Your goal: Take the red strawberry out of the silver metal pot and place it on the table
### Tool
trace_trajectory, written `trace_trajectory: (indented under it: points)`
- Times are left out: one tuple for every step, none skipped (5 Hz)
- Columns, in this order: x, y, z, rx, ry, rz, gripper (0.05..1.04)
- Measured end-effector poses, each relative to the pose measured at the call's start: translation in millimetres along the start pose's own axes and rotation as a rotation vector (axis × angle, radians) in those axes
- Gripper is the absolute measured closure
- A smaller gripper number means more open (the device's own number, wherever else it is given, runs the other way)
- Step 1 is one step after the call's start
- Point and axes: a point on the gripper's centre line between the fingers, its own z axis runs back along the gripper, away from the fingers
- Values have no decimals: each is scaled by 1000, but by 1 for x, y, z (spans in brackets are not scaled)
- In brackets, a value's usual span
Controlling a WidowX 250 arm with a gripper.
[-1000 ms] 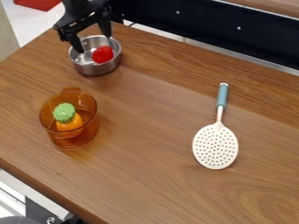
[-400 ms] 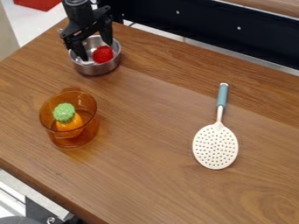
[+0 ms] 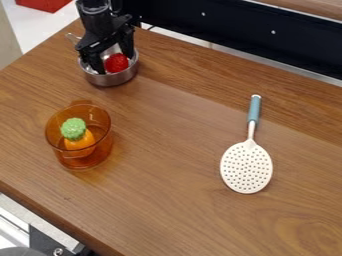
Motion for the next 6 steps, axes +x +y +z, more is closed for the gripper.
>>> trace_trajectory:
  points:
    - [0,0,-5,16,-8,4,83]
    - [1,-1,-6,19,-18,6,83]
    - [2,-2,-6,16,-31,9,128]
    - [2,-1,-8,20,-29,17,315]
    - [2,-1,-9,19,-30,24,319]
    - [4,-1,-8,17,-40,37,319]
